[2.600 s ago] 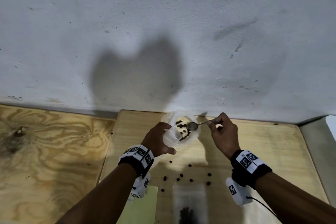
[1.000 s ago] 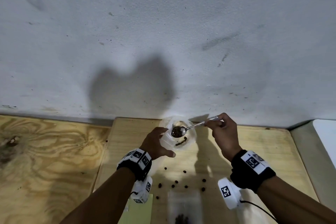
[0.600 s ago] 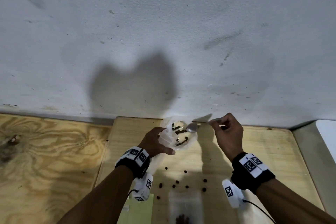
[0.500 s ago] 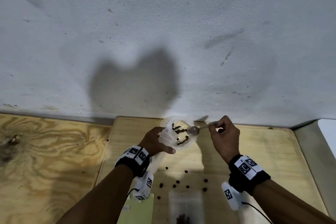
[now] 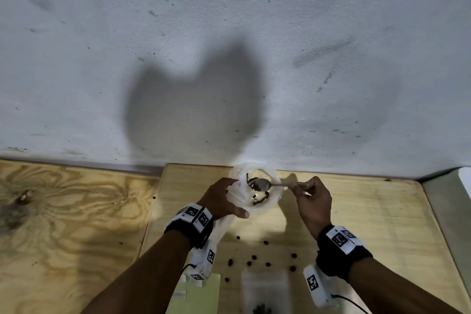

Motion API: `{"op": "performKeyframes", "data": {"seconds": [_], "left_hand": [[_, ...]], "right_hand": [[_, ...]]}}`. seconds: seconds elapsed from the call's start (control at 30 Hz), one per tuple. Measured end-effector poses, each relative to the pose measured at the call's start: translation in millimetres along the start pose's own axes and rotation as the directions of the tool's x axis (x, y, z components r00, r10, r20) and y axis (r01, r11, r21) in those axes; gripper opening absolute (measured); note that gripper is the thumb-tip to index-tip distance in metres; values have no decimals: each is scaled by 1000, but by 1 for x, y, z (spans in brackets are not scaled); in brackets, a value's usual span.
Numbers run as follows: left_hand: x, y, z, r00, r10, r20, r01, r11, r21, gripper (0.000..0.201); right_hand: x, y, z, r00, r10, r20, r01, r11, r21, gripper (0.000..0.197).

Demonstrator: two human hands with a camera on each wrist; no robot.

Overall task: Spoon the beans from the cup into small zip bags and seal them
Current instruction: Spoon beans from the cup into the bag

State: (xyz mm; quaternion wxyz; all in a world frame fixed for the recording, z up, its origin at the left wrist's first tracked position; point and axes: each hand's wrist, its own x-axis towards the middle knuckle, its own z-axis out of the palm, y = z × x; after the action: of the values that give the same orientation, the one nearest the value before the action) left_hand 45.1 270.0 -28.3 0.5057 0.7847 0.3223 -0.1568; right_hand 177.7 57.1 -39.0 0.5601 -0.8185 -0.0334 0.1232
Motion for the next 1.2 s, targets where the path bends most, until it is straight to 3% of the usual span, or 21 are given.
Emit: {"op": "performKeyframes", "data": {"seconds": [0.17,0.33,0.5,0.73,0.93,1.0,1.1,1.17,1.2], "left_hand": [[-2,3,1,1000,31,-1,-31,998,58,97],[-3,4,0,999,31,-4,-31,997,64,97],[-6,5,-2,999,34,-22,-34,999,39,99],[-15,8,4,996,50,-74,-47,998,38,102],[-19,11,8,994,53,-94,-51,998,25,102],[-20,12,8,994,50,-99,-48,999,20,102],[-21,13,7,993,48,-104,-45,999,27,102],[-21,12,8,993,45,-108,-45,999,4,102],[-21,12,8,993,45,-112,-47,999,-11,101]], "right_hand": [[-2,14,11,977,213,17,-214,975,61,39],[0,7,11,888,450,96,-460,865,202,23],[8,-4,-8,860,494,128,-511,832,219,16],[20,-42,-41,930,343,130,-366,872,324,36],[9,-72,-30,988,42,150,-75,972,221,41],[1,-78,-21,972,-108,210,85,989,120,41],[-10,-86,-14,898,-266,351,279,960,14,39],[-13,-93,-16,870,-319,375,333,943,30,38],[-10,-95,-18,883,-324,339,327,944,50,37]]}}
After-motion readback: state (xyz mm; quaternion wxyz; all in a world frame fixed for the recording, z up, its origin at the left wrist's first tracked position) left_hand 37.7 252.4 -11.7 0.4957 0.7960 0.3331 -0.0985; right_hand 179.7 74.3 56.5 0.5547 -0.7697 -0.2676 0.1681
